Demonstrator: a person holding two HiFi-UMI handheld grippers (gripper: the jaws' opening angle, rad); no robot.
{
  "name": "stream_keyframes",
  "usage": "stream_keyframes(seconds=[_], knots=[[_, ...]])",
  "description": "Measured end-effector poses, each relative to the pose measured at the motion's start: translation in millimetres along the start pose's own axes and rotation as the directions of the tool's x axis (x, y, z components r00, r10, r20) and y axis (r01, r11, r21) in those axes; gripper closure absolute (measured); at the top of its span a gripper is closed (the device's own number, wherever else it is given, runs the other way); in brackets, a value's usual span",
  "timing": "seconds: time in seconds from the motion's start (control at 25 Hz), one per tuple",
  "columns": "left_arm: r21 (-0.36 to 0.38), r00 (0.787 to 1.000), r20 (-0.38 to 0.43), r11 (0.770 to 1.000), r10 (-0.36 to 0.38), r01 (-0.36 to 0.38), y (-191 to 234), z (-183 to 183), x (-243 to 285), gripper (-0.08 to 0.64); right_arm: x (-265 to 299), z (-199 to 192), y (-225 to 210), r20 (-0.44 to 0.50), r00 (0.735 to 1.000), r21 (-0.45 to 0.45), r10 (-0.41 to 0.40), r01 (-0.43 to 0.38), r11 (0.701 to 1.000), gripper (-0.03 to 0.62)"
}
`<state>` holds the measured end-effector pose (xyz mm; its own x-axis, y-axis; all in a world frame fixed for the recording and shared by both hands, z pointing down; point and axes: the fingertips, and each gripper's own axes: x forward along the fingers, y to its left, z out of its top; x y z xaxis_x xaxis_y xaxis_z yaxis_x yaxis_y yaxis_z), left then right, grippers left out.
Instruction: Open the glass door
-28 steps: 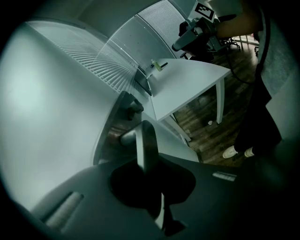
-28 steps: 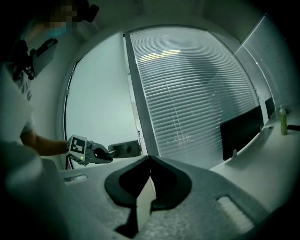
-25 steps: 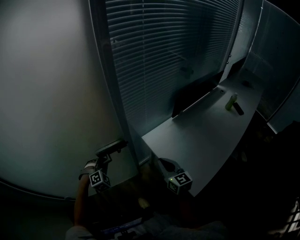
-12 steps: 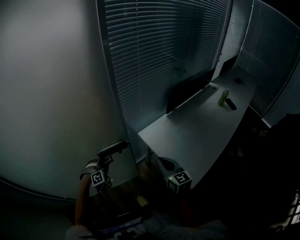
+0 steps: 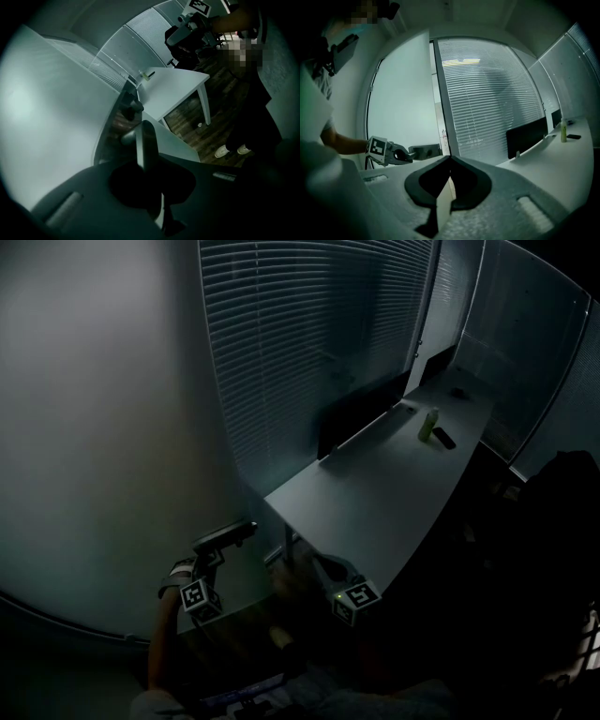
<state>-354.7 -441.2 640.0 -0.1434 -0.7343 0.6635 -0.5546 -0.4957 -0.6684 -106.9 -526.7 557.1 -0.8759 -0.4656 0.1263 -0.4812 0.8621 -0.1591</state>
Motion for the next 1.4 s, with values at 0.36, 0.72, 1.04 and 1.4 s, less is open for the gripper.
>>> stream_keyframes(seconds=[0.36,0.72,1.04,1.4], knots=[[0.038,0.999,0.038,0.999,0.001,-0.002,-28.6,12.3,-26.0,0.551,-52.0,5.8,32.3,-0.005,1.0,0.001,-0.025,0.025,1.0,0.595],[0.076,0.997,0.077,0.997,-0.026,0.02,-61.4,20.0,-52.2,0.551,-100.7,-6.1,57.9,0.0,0.998,-0.002,-0.065,0.065,0.998,0.595],[0.115,0.995,0.104,0.993,-0.013,0.001,-85.1,28.4,-73.9,0.552,-143.2,-11.8,70.0,0.01,0.994,-0.008,-0.105,0.105,0.994,0.595],[0.144,0.992,0.122,0.99,-0.023,0.006,-99.6,34.7,-92.0,0.552,-173.5,-17.5,74.1,0.002,0.989,0.011,-0.147,0.147,0.989,0.595]])
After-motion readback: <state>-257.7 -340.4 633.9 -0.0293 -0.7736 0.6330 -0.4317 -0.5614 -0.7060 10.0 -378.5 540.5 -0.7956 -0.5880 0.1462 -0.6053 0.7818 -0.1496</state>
